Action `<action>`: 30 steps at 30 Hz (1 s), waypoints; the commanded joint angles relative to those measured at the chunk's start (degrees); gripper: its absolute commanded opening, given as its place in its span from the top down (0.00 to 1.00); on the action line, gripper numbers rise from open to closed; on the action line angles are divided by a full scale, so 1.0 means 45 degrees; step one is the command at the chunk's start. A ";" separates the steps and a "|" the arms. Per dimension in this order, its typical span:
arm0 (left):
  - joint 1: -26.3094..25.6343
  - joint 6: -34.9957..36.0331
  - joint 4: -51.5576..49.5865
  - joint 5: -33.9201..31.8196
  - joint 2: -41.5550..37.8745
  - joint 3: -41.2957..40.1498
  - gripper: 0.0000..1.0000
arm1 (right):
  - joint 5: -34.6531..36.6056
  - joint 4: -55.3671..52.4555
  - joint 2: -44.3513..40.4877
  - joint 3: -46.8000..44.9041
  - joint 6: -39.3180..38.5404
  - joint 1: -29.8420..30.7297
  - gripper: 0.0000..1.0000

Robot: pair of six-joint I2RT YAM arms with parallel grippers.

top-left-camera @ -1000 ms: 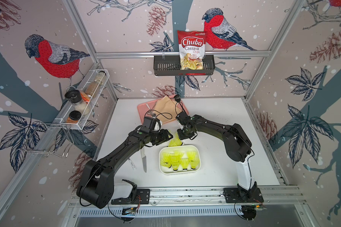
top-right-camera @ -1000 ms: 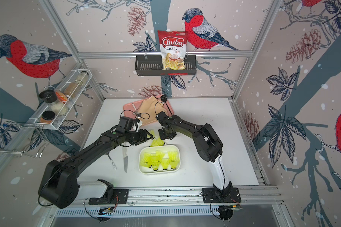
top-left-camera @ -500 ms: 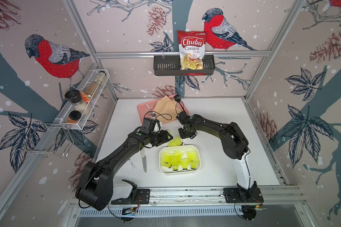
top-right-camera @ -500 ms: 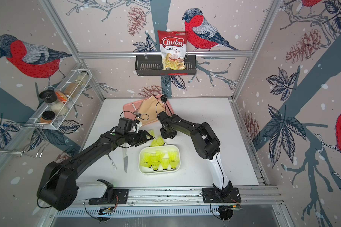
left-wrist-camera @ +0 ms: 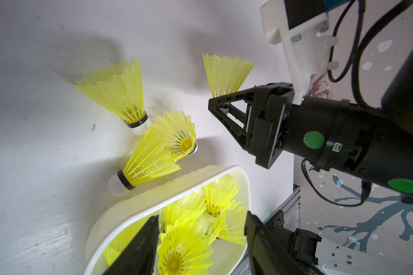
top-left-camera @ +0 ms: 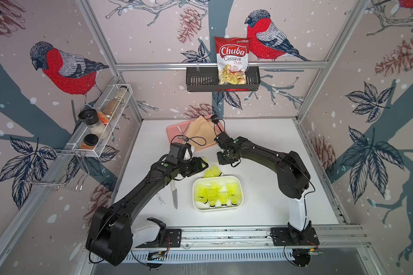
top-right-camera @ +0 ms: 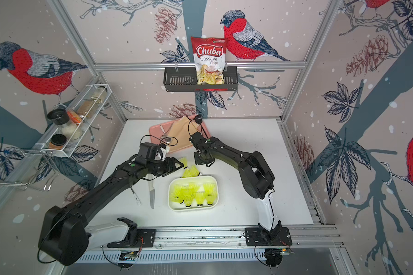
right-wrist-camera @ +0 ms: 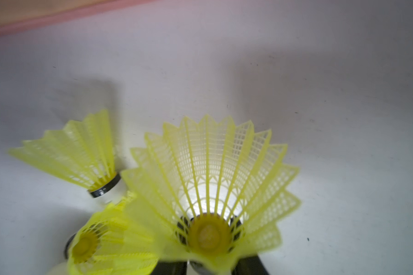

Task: Put the shuttlecocks into the storage box
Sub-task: Pick up the shuttlecock at the center of the board, then place the shuttlecock in the storage box.

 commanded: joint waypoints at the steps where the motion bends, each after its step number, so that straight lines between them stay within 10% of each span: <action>1: 0.0045 -0.0127 -0.0898 -0.0711 -0.0974 0.0093 0.39 | 0.0605 -0.0642 -0.0684 0.0220 0.0563 0.0556 0.74; 17: 0.0030 -0.0878 -0.4995 -0.2061 -0.7359 -0.1117 0.40 | 0.1650 -0.1991 -0.1452 0.1159 0.3333 0.5249 0.74; 30: 0.0040 -0.1303 -0.6724 -0.1748 -0.9653 -0.1761 0.40 | 0.1737 -0.1993 -0.1127 0.1235 0.4195 0.6483 0.74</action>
